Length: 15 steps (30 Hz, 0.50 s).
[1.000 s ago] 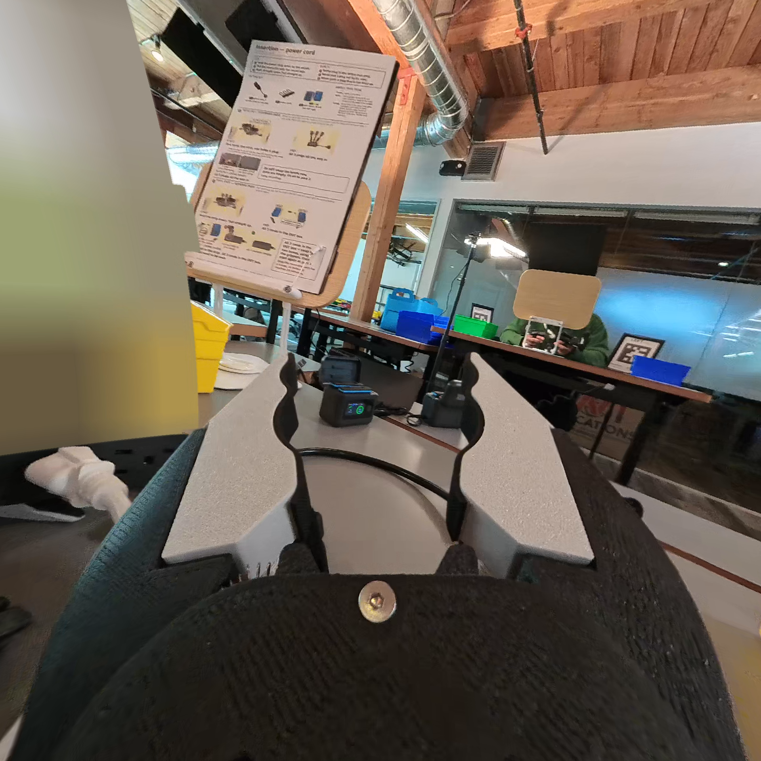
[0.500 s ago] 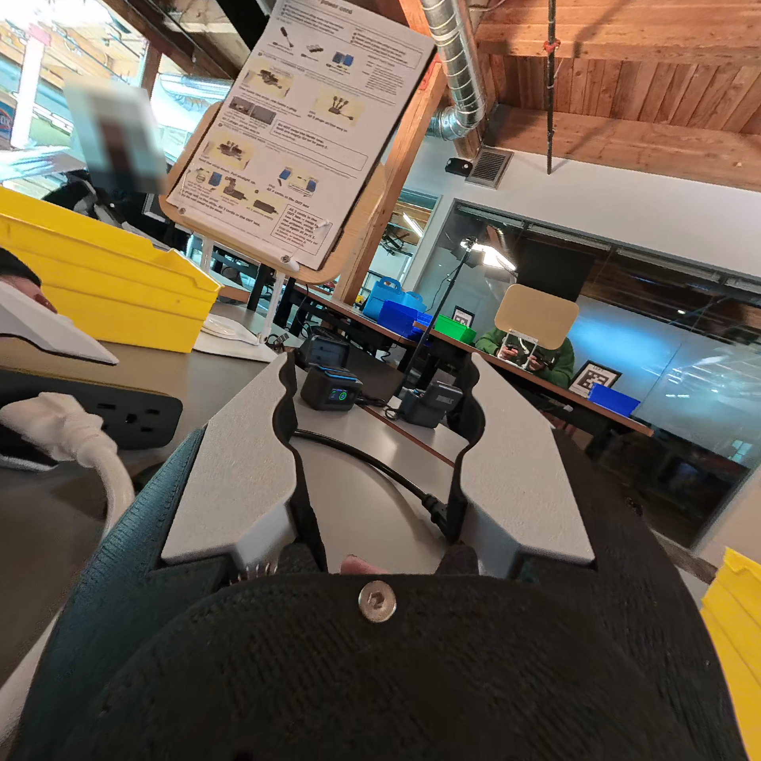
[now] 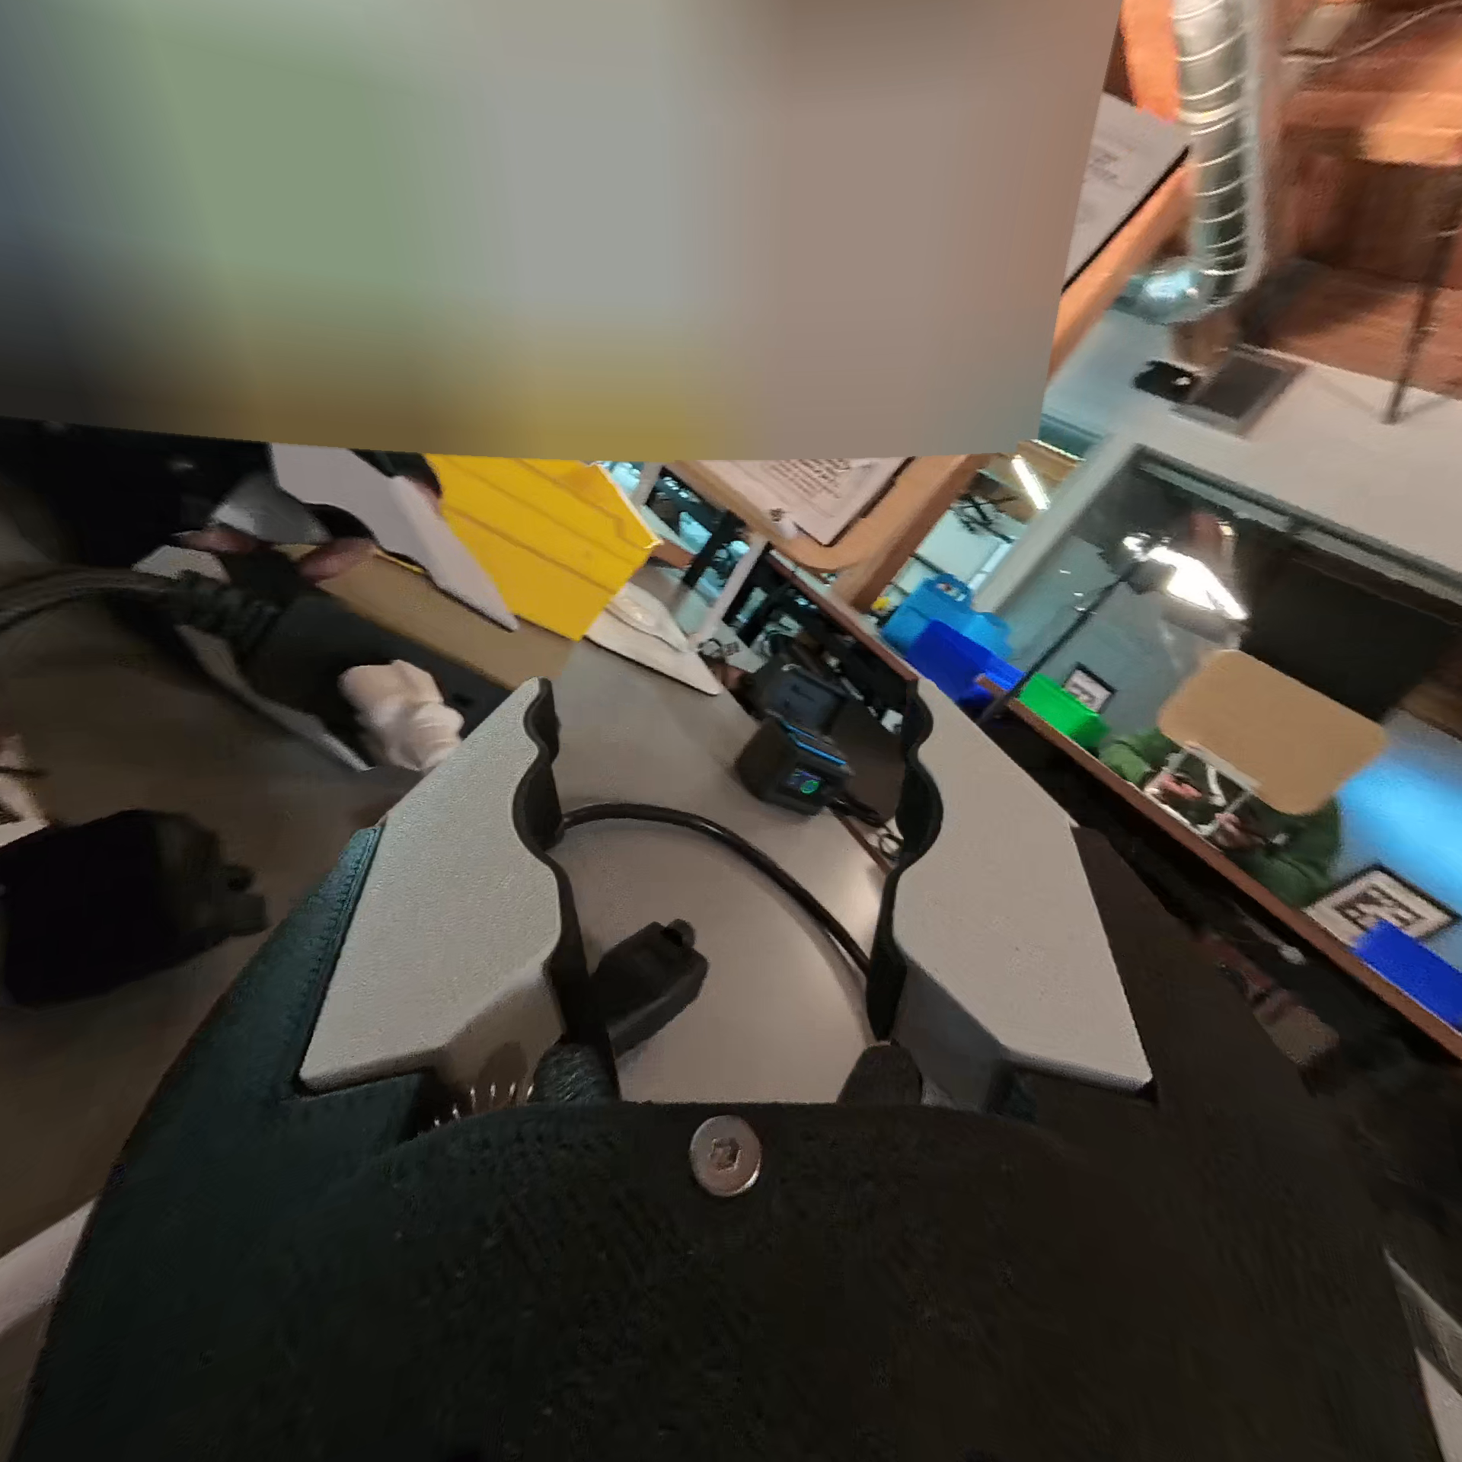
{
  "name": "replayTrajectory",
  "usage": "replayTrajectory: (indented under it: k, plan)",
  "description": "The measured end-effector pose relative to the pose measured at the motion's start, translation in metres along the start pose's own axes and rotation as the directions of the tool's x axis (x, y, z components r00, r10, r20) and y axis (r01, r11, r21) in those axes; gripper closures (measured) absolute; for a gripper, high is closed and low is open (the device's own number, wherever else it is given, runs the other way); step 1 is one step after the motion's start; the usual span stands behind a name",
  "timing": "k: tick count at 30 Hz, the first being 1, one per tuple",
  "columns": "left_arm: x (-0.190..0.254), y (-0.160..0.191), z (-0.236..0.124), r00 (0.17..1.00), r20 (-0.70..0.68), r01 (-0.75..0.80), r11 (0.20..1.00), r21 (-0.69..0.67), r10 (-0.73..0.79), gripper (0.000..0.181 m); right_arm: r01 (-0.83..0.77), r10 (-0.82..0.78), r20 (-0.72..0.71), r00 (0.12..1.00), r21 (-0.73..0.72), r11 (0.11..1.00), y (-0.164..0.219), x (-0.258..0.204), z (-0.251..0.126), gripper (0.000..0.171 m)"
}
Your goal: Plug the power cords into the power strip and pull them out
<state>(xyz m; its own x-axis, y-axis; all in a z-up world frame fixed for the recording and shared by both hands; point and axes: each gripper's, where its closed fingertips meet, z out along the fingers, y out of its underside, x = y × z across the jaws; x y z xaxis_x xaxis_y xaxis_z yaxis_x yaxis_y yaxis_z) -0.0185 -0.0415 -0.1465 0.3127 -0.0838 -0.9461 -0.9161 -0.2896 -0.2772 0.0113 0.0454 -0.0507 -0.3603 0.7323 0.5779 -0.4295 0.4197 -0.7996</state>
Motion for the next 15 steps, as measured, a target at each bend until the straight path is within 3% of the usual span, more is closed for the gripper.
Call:
replayTrajectory:
  k: [3,7,10,15]
  plan:
    - [-0.001,0.006,0.0,1.0,0.002,0.006,1.0,-0.024,-0.006,0.11,0.03,-0.03,0.017,0.999,-0.006,1.0,-0.003,-0.003,-0.001,0.087]
    - [-0.001,0.006,0.0,0.999,0.012,-0.04,0.999,-0.035,0.041,0.12,0.131,-0.146,-0.149,0.978,-0.108,0.986,0.01,0.031,-0.01,0.095]
    - [-0.003,0.006,0.0,0.996,0.035,-0.075,0.996,-0.053,0.077,0.137,0.114,-0.162,-0.258,0.952,-0.19,0.975,0.025,0.059,-0.022,0.097]
    - [-0.007,0.008,0.0,1.0,0.026,0.004,0.998,-0.059,-0.003,0.138,0.043,-0.117,-0.31,0.944,-0.237,0.971,0.044,0.073,-0.03,0.097]
